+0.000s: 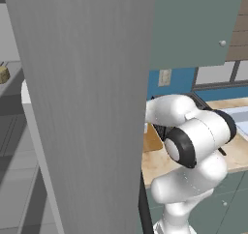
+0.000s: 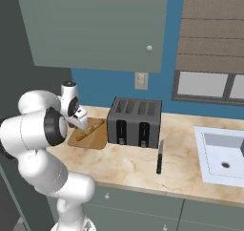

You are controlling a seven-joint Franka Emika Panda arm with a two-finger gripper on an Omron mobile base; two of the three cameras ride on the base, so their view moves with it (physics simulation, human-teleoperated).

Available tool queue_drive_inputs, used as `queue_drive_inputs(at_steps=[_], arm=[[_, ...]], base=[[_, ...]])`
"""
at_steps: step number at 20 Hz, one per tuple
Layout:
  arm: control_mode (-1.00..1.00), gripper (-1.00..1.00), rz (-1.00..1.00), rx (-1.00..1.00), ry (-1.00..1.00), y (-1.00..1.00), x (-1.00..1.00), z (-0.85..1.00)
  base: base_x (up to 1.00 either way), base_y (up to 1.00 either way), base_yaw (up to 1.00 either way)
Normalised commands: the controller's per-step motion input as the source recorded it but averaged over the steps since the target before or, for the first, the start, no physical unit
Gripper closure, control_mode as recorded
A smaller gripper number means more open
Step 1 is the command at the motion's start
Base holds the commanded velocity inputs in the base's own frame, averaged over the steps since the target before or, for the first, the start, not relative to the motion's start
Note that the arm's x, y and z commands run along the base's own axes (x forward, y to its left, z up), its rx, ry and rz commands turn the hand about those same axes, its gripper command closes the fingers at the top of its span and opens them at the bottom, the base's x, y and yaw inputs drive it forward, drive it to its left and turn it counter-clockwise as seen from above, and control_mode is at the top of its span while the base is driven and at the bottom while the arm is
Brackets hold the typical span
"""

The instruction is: Retrieve the sausage and cheese from the fridge and place them on the cutting board on the counter.

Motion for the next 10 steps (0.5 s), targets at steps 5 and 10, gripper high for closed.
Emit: queue_drive_inputs(at_steps=[5, 10], arm=[[-1.00, 1.00, -0.17, 0.00, 0.08, 0.00, 0.42, -0.36], [-1.00, 1.00, -0.14, -0.01, 0.13, 0.00, 0.37, -0.36]], base=[[0.00, 0.00, 0.00], [0.00, 0.00, 0.00]])
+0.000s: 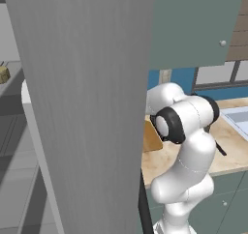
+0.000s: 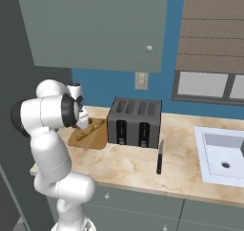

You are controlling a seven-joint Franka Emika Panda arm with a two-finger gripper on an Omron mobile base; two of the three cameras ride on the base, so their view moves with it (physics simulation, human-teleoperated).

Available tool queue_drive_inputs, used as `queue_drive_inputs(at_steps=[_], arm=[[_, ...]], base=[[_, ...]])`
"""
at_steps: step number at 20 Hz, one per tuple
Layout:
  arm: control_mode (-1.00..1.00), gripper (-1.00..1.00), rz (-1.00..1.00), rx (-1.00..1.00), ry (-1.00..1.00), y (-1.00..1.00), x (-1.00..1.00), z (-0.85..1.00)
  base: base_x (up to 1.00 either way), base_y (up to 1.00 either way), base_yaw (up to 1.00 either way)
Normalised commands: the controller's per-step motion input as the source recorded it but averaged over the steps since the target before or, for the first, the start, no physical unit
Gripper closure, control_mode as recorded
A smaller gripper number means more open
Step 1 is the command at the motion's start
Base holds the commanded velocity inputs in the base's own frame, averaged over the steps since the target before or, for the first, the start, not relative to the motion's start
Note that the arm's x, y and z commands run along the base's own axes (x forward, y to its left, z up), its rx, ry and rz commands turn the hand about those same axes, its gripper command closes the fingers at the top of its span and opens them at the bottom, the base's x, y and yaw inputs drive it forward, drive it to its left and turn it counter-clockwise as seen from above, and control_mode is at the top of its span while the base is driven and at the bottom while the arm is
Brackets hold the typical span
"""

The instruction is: Retrieve the sausage and cheese from the fridge and place them on the cutting board on the counter.

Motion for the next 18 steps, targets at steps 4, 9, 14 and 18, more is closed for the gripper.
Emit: queue_drive_inputs(at_steps=[4, 9, 14, 18], arm=[[-1.00, 1.00, -0.06, -0.02, 0.07, -0.02, 0.20, -0.28], [-1.00, 1.00, -0.03, -0.03, 0.03, -0.19, 0.07, -0.25], [-1.00, 1.00, -0.03, -0.01, 0.00, -0.30, 0.00, -0.21], [-1.00, 1.00, -0.05, 0.00, 0.00, -0.34, -0.02, -0.20]], base=[[0.00, 0.00, 0.00], [0.00, 0.00, 0.00], [0.00, 0.00, 0.00], [0.00, 0.00, 0.00]])
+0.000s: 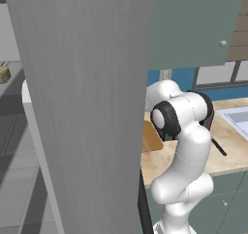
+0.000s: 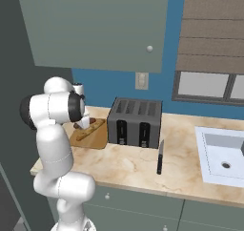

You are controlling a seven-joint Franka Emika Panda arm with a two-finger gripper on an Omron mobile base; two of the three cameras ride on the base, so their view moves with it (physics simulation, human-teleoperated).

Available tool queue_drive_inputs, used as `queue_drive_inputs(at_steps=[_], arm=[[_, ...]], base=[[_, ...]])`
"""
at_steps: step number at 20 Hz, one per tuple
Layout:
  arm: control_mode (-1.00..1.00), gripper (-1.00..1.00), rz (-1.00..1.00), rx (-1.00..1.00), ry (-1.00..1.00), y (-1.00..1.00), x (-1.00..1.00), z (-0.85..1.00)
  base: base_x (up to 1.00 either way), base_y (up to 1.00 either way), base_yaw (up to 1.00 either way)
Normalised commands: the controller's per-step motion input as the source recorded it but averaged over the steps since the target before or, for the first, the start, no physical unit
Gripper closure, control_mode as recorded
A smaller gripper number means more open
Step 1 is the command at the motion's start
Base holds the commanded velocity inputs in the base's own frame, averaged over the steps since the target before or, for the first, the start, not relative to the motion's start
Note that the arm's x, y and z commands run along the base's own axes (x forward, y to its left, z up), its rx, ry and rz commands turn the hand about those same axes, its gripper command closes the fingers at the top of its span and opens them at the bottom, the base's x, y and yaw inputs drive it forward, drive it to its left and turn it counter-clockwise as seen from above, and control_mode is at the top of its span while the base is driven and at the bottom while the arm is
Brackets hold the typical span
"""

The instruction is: Retrieve the sausage and cheese from the fridge and place them on the cutting board on the counter.

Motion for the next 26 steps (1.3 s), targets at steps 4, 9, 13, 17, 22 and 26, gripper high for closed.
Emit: queue_drive_inputs(at_steps=[4, 9, 13, 17, 22, 26], arm=[[-1.00, 1.00, -0.03, 0.00, 0.00, -0.16, 0.00, -0.18], [-1.00, 1.00, -0.01, 0.00, 0.00, -0.34, -0.10, -0.16], [-1.00, 1.00, 0.00, 0.00, 0.00, -0.36, -0.15, -0.09], [-1.00, 1.00, 0.00, 0.00, 0.00, -0.18, -0.04, -0.13], [-1.00, -1.00, 0.00, 0.00, 0.01, -0.01, 0.00, -0.13], [-1.00, -1.00, 0.00, 0.00, 0.00, -0.03, -0.01, 0.08]], base=[[0.00, 0.00, 0.00], [0.00, 0.00, 0.00], [0.00, 0.00, 0.00], [0.00, 0.00, 0.00], [0.00, 0.00, 0.00], [0.00, 0.00, 0.00]])
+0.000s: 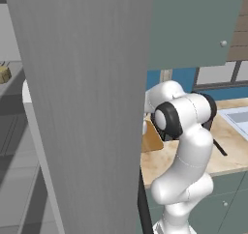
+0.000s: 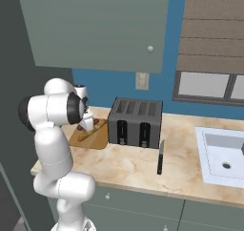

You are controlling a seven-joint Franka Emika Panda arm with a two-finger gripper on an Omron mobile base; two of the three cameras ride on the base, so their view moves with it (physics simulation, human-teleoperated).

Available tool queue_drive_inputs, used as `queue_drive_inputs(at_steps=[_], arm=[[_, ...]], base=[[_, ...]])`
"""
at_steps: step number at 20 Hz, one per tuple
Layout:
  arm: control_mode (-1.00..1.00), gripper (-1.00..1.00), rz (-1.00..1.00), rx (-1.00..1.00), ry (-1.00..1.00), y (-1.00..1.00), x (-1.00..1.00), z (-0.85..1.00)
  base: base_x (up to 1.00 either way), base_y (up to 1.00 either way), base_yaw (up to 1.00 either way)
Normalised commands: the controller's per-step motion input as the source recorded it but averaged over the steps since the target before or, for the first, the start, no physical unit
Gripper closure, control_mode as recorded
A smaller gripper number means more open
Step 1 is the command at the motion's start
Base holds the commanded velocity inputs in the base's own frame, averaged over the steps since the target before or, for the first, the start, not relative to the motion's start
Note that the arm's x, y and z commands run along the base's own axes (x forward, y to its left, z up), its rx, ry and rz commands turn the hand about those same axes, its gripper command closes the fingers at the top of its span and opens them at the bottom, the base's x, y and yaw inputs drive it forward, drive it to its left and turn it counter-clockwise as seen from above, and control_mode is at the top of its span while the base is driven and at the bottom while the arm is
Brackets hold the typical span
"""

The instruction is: Retrieve the sausage and cheese from the fridge and place them on the cutting board on the counter.

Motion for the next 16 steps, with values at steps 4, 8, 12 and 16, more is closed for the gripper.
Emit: queue_drive_inputs(at_steps=[4, 8, 12, 16], arm=[[-1.00, -1.00, 0.00, 0.00, 0.00, -0.01, -0.02, 0.17], [-1.00, -1.00, 0.00, 0.00, 0.00, 0.00, 0.00, 0.20], [-1.00, -1.00, 0.00, 0.00, 0.00, 0.00, -0.07, 0.24], [-1.00, -1.00, 0.01, 0.00, 0.00, -0.03, -0.34, 0.12]], base=[[0.00, 0.00, 0.00], [0.00, 0.00, 0.00], [0.00, 0.00, 0.00], [0.00, 0.00, 0.00]])
